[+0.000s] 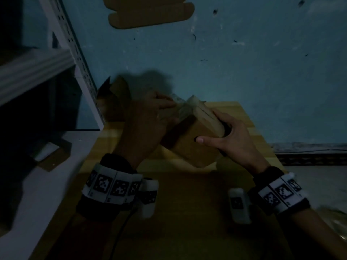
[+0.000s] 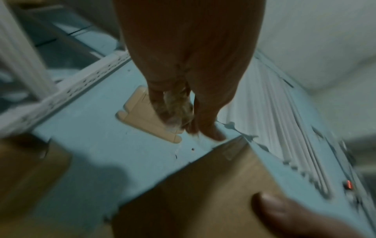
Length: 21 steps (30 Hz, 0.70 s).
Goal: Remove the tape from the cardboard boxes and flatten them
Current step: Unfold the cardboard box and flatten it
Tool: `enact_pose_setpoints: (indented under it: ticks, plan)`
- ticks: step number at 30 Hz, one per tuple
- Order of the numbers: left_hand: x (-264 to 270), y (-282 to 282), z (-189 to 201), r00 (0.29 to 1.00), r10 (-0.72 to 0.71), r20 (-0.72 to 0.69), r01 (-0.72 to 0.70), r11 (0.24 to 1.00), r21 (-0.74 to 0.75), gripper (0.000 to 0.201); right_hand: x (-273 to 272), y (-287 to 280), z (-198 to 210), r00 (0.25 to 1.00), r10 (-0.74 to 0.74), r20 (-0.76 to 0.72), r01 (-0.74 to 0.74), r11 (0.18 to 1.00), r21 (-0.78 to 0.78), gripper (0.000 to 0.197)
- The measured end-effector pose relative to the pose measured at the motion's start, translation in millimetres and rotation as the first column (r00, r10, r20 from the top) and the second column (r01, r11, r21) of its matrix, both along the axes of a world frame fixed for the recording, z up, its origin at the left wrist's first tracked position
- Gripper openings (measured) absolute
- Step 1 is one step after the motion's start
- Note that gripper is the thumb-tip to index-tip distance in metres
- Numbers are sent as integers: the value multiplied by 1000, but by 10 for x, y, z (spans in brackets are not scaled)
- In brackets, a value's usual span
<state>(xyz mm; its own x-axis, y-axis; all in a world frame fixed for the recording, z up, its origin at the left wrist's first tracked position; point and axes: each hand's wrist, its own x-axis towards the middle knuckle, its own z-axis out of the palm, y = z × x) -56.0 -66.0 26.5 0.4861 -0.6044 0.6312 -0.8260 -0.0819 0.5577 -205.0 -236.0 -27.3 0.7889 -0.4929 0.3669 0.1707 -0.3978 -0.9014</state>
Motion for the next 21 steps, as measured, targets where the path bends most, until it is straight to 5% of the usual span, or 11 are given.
enact_pose_setpoints:
  ticks: [5, 10, 14, 17, 21]
  plan:
    - [4, -27, -92, 986, -18, -164, 16, 1000, -14, 18, -7, 12, -6, 1000, -4, -4, 4, 1000, 23, 78]
    - [-54, -6, -133, 910, -223, -349, 162, 967, -196, 26, -1, 48, 14, 1000, 23, -4, -23, 1000, 11, 70]
    - [-45, -20, -167, 908, -146, -394, 63, 974, -217, 9, 35, 52, -31, 999, 36, 2, -36, 999, 6, 80]
    - [-68, -46, -179, 963, -26, -269, -21, 985, -170, 14, 44, 36, -54, 1000, 19, -13, -19, 1000, -20, 101]
    - [-78, -43, -174, 996, 88, 22, -85, 990, -109, 5, 49, 45, -49, 1000, 26, -14, -27, 999, -39, 98]
